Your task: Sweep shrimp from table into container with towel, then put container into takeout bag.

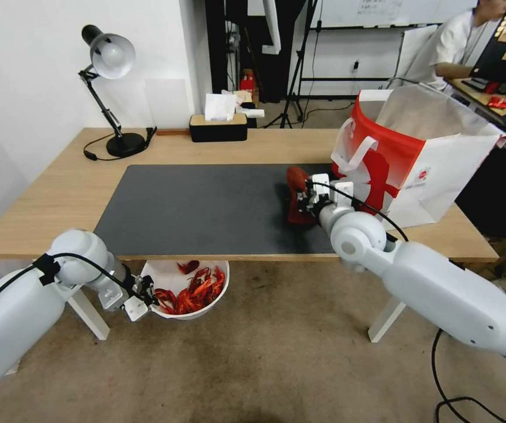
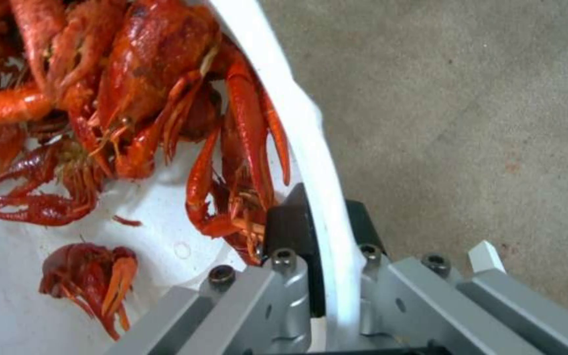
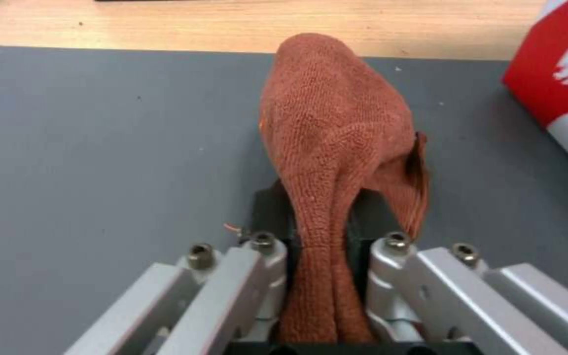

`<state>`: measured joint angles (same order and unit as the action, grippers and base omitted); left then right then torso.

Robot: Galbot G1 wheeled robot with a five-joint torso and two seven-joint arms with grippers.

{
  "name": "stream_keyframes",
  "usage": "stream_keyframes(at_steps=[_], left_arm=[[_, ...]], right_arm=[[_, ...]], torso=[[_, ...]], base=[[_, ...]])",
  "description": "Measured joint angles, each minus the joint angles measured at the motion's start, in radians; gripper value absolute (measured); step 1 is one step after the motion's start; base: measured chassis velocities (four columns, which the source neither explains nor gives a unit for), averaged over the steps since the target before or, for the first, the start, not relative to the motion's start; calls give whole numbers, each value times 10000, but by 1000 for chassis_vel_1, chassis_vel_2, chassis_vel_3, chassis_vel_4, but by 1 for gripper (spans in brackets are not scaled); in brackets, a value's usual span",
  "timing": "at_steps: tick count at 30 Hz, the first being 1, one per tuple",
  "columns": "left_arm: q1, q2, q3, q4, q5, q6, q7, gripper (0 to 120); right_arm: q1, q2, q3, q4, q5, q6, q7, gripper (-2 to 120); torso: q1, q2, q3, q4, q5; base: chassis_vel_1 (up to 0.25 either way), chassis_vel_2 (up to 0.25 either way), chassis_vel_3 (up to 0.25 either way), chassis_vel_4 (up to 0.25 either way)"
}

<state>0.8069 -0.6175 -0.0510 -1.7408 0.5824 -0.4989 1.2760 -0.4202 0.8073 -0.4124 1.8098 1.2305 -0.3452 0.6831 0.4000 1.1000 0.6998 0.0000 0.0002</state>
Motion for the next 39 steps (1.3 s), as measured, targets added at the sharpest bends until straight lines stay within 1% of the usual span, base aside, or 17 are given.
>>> stream_keyframes(at_steps=[6,13,16,18,20,22,23,24,25,26,28,30,32,33,36,37,39], left_arm=[[0,-36,54,-99,37,27,47,0],[9,-94,114,-120,138,37,76,0],[11,-99,114,-122,145,38,76,0],[88,-121,100,-130,163,38,76,0],[113,-127,94,-130,168,38,76,0],[154,-143,72,-131,181,35,77,0],[154,-143,72,-131,181,35,77,0],[174,-153,46,-141,181,35,76,0],[184,-157,31,-156,180,35,72,0],[184,-157,31,-156,180,35,72,0],[223,-159,-3,-182,171,35,61,0],[231,-159,-9,-183,169,35,59,0],[278,-159,-47,-196,156,32,42,0],[278,-159,-47,-196,156,32,42,0],[461,-170,-106,-474,158,-28,37,0],[461,-170,-106,-474,158,-28,37,0],[570,-169,-107,-685,159,-22,37,0]], right_arm=[[-155,-199,98,336,-38,-169,109,31],[-542,-456,431,860,189,-92,608,64],[-675,-515,546,938,176,-45,606,68],[-1053,-648,874,1159,-51,274,489,79],[-1211,-698,994,1288,-219,486,379,82],[-2040,-865,1631,1742,-1158,1115,-509,93],[-2040,-865,1631,1742,-1158,1115,-509,93],[-2698,-893,2171,1956,-1924,1618,-1089,98],[-3352,-903,2681,2146,-2602,1900,-1530,99],[-3352,-903,2681,2146,-2602,1900,-1530,99],[-4810,-907,3926,2620,-3871,2448,-2447,100],[-5045,-907,4113,2710,-4047,2552,-2579,100],[-6840,-827,5801,3276,-5206,3283,-3376,100],[-6840,-827,5801,3276,-5206,3283,-3376,100],[-10426,-84,8346,3911,-6715,4449,-4399,100],[-10426,-84,8346,3911,-6715,4449,-4399,100],[-11962,544,8983,3985,-7203,5102,-4849,100]], torso=[[0,0,0,0,-1],[0,0,2,0,-2],[0,0,1,0,-1],[1,0,2,0,-2],[1,0,2,-1,-1],[0,0,1,2,-3],[0,0,1,2,-3],[0,0,1,3,-2],[0,0,1,2,-2],[0,0,1,2,-2],[0,0,1,-3,1],[0,0,0,-6,3],[0,1,0,5,-4],[0,1,0,5,-4],[-1,2,-1,-3,-3],[-1,2,-1,-3,-3],[-2,3,-1,-3,-3]], base=[[0,0,0,0],[0,0,0,0],[0,0,0,0],[0,0,0,0],[0,0,0,0],[0,0,0,0],[0,0,0,0],[0,0,0,0],[0,0,0,0],[0,0,0,0],[0,0,0,0],[0,0,0,0],[0,0,0,0],[0,0,0,0],[0,0,0,0],[0,0,0,0],[0,0,0,0]])
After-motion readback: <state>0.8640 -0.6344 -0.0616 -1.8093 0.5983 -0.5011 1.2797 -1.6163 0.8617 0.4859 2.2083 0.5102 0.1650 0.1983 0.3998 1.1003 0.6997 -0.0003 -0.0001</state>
